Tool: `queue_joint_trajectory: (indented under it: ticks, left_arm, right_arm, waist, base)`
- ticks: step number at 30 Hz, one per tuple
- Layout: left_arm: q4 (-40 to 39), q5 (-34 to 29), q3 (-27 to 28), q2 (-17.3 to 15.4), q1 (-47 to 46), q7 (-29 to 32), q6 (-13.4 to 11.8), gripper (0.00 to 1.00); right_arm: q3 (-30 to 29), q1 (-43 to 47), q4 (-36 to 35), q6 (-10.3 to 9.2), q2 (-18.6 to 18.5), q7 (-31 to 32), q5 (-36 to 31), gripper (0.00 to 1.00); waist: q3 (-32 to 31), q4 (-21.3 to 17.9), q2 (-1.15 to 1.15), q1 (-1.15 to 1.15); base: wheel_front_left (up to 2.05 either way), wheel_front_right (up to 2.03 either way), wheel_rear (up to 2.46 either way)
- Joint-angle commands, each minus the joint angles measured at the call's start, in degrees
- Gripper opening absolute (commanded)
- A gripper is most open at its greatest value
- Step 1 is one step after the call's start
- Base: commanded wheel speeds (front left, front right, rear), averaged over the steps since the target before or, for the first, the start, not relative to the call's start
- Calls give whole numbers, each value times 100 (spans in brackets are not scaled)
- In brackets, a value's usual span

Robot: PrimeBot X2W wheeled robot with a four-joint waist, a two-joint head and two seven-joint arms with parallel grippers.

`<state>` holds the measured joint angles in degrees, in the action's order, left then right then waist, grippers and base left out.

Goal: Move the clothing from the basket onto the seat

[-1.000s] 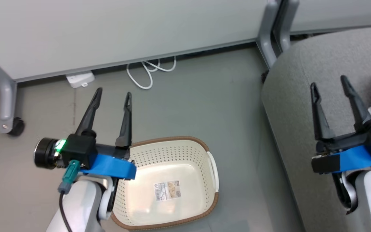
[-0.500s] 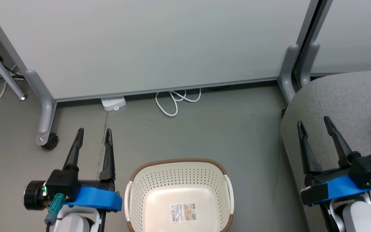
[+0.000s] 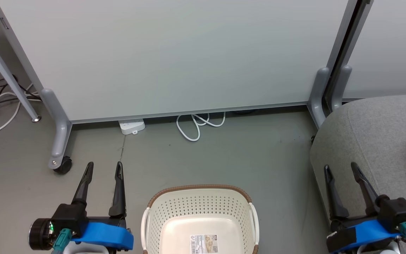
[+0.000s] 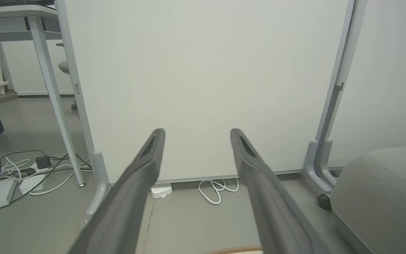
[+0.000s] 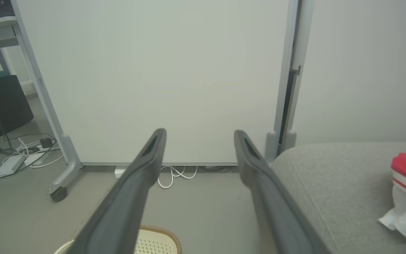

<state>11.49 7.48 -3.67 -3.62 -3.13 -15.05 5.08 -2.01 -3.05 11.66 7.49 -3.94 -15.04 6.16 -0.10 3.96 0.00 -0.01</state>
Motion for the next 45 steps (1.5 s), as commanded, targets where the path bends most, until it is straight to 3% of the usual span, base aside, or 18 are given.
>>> queue_joint_trajectory:
  ticks: [1, 12, 27, 28, 33, 45]
  left_arm:
    - [17, -41, 54, 9, 71, -18, 31, 100]
    - [117, -87, 104, 64, 140, -18, 137, 100]
    - [176, -41, 64, 77, 140, -18, 69, 100]
    - [167, -49, 75, 65, 100, -1, 85, 0]
    - [396, 7, 91, 71, 241, 52, 87, 0]
    - [374, 1485, 263, 72, 125, 426, 115, 0]
  right_arm:
    - [-15, 112, 13, 1, 35, -22, 44, 100]
    - [-59, 222, 115, 1, 101, -22, 110, 100]
    - [-1, 187, 185, 1, 109, -22, 163, 100]
    - [-7, 161, 186, 0, 98, 0, 135, 0]
    - [-17, 229, 432, 0, 115, 49, 195, 0]
    - [-102, 120, 395, 0, 112, 425, 1664, 0]
  waist:
    - [-18, 5, 0, 1]
    - [-62, 32, 0, 1]
    - [-78, 64, 0, 1]
    - [-78, 65, 0, 1]
    - [-77, 64, 0, 1]
    - [-66, 16, 0, 1]
  base:
    - [0, 0, 0]
    - [0, 0, 0]
    - [0, 0, 0]
    - [0, 0, 0]
    - [0, 0, 0]
    - [0, 0, 0]
